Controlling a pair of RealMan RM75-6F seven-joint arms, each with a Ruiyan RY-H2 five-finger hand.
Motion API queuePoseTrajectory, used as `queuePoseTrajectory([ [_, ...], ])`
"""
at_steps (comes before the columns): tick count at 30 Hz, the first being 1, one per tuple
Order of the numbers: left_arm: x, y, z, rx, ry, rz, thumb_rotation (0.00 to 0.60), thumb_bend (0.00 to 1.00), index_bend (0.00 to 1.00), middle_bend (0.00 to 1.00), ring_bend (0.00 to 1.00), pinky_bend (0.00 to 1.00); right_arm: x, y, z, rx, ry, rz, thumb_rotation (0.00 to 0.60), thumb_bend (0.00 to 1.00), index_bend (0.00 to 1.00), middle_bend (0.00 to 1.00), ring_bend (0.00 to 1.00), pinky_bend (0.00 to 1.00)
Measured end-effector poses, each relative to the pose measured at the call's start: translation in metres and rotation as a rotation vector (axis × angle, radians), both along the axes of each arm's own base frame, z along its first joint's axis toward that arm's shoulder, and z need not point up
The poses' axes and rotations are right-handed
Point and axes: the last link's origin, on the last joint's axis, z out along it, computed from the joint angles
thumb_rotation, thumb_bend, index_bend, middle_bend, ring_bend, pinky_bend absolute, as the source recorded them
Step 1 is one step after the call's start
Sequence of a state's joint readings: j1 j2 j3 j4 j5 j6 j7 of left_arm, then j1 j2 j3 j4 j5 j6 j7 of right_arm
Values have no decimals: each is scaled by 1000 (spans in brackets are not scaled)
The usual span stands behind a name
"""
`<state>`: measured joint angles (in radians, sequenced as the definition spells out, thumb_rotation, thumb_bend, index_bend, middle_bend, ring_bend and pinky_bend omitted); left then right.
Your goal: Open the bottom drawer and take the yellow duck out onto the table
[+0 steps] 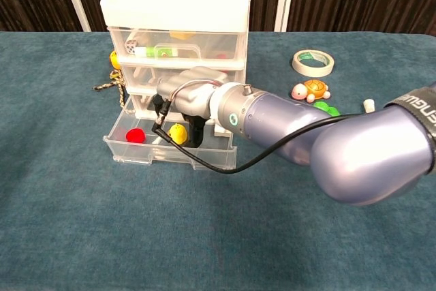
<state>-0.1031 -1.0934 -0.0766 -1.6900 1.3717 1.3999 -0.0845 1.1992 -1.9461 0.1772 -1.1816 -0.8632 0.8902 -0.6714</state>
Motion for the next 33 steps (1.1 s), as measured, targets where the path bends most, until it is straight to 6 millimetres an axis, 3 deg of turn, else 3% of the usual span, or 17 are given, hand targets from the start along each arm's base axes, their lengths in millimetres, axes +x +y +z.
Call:
queuePoseTrajectory([
  [33, 0, 0, 0, -3, -1, 1, 600, 477, 60, 0, 0, 0, 3, -10, -17, -10, 44, -8, 600, 371, 437, 1000, 1000, 1000],
])
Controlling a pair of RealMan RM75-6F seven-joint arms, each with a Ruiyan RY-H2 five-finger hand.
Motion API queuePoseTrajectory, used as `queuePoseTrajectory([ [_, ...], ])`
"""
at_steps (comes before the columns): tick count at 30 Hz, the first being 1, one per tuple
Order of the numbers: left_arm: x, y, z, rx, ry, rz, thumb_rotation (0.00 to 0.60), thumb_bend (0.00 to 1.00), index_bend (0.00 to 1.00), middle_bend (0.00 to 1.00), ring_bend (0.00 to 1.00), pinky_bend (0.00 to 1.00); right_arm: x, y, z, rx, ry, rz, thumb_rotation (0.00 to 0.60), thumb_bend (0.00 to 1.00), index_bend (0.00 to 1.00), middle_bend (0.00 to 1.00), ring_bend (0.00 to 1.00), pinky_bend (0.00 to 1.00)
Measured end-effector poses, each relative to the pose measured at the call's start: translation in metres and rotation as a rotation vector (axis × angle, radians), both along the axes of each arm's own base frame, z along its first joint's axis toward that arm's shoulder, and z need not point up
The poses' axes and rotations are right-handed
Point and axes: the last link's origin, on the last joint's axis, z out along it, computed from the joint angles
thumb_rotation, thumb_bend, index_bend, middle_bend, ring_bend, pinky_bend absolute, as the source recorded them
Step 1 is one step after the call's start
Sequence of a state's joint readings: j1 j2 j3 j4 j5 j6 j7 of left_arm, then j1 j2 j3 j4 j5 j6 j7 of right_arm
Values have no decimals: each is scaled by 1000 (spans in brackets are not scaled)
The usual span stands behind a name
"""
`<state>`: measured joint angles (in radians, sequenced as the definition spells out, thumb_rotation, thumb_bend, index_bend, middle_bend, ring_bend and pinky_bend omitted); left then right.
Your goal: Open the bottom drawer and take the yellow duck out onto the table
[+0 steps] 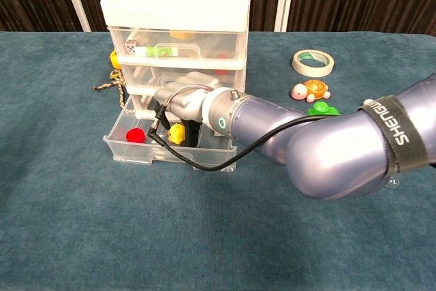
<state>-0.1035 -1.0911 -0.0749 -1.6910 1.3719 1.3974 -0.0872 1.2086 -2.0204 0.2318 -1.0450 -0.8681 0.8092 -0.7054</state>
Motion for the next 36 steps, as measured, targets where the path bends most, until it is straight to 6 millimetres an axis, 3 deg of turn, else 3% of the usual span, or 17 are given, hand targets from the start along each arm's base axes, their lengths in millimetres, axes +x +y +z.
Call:
queuePoseTrajectory([
  [25, 0, 0, 0, -4, -7, 2, 600, 478, 60, 0, 0, 0, 4, 3, -4, -2, 3, 11, 600, 398, 507, 1000, 1000, 1000],
  [36, 0, 0, 0, -4, -6, 2, 600, 478, 60, 0, 0, 0, 11, 8, 16, 2, -61, 28, 600, 399, 509, 1000, 1000, 1000],
])
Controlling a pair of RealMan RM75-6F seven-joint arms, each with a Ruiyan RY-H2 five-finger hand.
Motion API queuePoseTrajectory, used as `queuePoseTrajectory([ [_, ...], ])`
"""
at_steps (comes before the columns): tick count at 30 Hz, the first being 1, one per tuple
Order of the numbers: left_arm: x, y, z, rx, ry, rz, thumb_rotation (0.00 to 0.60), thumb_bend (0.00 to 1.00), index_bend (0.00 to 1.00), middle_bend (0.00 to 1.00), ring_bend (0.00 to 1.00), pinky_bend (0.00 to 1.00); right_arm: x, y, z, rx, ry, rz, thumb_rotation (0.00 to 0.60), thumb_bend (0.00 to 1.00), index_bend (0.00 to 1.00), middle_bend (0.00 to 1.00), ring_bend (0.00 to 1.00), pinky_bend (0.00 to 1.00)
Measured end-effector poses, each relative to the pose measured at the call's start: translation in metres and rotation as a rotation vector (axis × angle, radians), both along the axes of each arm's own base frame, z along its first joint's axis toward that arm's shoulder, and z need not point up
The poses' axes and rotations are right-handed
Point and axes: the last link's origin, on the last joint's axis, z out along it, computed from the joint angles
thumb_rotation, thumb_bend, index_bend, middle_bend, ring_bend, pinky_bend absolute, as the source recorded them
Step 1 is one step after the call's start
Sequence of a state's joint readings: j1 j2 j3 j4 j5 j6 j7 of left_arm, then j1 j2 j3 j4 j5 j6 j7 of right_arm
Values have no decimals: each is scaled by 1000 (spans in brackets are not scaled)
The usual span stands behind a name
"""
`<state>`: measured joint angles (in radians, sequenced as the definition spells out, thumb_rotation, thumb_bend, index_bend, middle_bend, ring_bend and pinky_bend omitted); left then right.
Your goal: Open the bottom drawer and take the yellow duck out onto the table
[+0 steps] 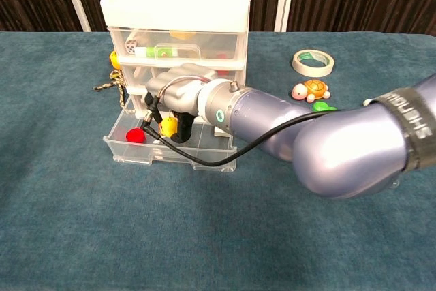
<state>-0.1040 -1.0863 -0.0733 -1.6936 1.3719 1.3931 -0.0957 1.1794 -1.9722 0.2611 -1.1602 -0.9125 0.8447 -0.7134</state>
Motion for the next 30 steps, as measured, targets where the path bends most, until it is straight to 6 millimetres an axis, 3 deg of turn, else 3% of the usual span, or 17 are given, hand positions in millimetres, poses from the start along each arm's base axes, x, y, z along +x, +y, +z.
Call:
queuePoseTrajectory([
  [10, 0, -1, 0, 1, 2, 1, 600, 477, 60, 0, 0, 0, -3, 22, 49, -8, -67, 52, 600, 399, 510, 1000, 1000, 1000],
  [15, 0, -1, -1, 3, 4, 1, 600, 477, 59, 0, 0, 0, -20, 37, 87, -36, -88, 60, 600, 399, 514, 1000, 1000, 1000],
  [19, 0, -2, -1, 3, 5, 0, 600, 478, 60, 0, 0, 0, -45, 43, 111, -74, -71, 40, 600, 399, 515, 1000, 1000, 1000],
  [30, 0, -1, -1, 6, 5, 0, 600, 478, 60, 0, 0, 0, -96, 47, 109, -72, 25, -21, 600, 399, 516, 1000, 1000, 1000],
])
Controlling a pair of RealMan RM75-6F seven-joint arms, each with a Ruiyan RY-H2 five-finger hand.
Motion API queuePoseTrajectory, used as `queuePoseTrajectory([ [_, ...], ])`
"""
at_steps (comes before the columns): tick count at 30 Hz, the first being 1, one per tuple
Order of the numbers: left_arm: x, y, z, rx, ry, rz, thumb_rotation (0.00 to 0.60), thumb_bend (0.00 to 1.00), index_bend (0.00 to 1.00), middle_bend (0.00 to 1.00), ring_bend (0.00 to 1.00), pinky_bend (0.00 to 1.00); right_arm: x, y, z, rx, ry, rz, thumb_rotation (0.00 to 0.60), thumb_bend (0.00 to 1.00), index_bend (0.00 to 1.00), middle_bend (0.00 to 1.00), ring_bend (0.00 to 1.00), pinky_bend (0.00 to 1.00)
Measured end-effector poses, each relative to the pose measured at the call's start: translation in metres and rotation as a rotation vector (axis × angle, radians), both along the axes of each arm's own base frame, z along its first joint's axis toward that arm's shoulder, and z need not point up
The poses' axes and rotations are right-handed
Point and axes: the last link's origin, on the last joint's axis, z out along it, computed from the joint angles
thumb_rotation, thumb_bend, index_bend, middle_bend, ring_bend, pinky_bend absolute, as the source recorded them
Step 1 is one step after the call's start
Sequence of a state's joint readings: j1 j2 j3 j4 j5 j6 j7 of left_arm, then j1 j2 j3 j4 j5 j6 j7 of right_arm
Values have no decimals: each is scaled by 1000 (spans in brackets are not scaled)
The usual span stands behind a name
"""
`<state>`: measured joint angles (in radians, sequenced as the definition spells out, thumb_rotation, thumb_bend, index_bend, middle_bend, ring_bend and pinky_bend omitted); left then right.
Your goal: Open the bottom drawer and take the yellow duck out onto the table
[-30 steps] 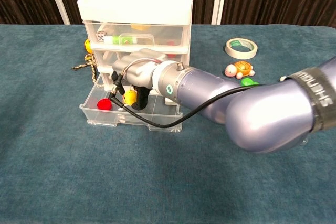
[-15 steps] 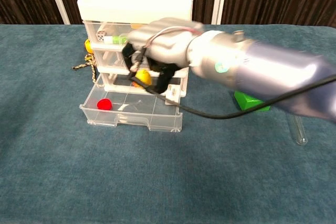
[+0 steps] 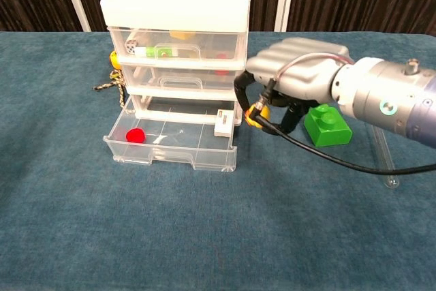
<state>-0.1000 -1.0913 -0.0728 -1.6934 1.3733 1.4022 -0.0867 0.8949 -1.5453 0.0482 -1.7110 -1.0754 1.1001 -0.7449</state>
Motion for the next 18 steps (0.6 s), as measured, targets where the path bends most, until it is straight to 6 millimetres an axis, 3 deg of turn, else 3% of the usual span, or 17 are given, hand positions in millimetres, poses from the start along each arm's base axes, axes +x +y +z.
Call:
queuePoseTrajectory([
  [14, 0, 0, 0, -3, -1, 2, 600, 478, 60, 0, 0, 0, -26, 0, -40, 48, 78, -46, 600, 370, 513, 1000, 1000, 1000],
  [18, 0, 0, 0, -3, -3, 2, 600, 478, 60, 0, 0, 0, -29, 1, -47, 49, 107, -47, 600, 346, 428, 1000, 1000, 1000],
])
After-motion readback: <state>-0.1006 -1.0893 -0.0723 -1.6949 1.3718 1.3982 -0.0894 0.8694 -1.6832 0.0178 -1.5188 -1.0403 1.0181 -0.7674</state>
